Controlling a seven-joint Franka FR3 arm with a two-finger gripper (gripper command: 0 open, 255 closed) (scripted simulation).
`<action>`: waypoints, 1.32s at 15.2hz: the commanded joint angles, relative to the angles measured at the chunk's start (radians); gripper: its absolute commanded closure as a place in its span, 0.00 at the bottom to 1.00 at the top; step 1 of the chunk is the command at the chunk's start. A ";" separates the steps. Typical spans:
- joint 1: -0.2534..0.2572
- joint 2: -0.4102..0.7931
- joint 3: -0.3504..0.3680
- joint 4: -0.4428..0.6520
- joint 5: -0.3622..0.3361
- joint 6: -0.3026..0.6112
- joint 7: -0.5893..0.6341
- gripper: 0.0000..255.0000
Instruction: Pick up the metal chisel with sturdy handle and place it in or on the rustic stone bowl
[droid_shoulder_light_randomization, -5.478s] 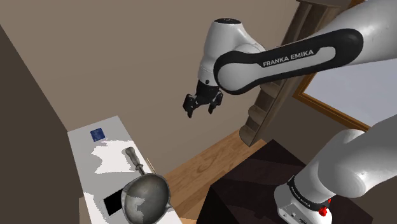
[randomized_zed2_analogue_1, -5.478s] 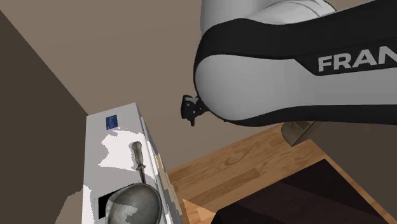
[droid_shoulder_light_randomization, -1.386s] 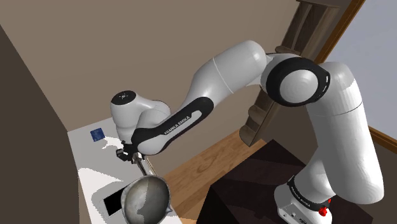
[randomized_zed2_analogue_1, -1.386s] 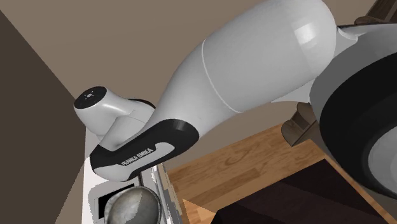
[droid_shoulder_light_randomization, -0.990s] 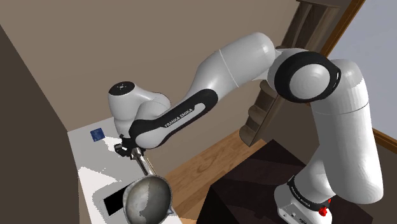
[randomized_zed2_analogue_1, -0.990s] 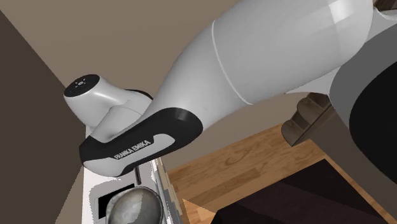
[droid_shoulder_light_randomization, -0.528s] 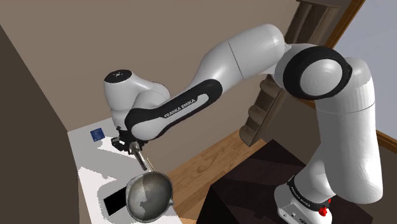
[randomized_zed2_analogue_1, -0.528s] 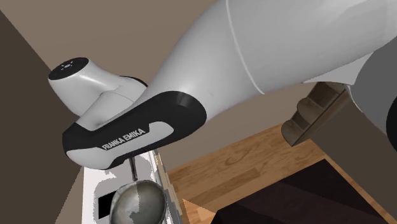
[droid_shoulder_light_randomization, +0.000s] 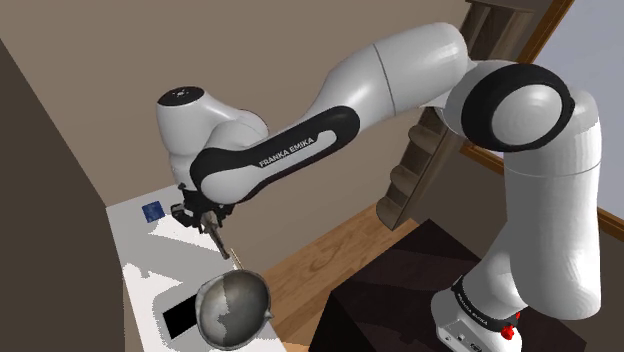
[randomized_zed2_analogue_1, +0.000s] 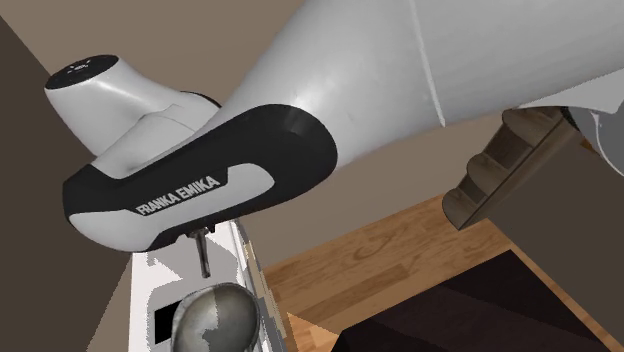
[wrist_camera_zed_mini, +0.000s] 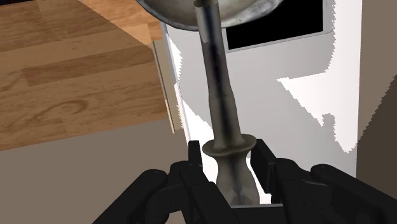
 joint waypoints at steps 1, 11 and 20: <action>-0.001 -0.009 0.003 0.006 0.005 -0.014 -0.003 1.00; 0.046 -0.231 0.083 -0.324 0.057 0.097 0.156 1.00; 0.089 -0.259 0.107 -0.438 0.047 0.179 0.249 1.00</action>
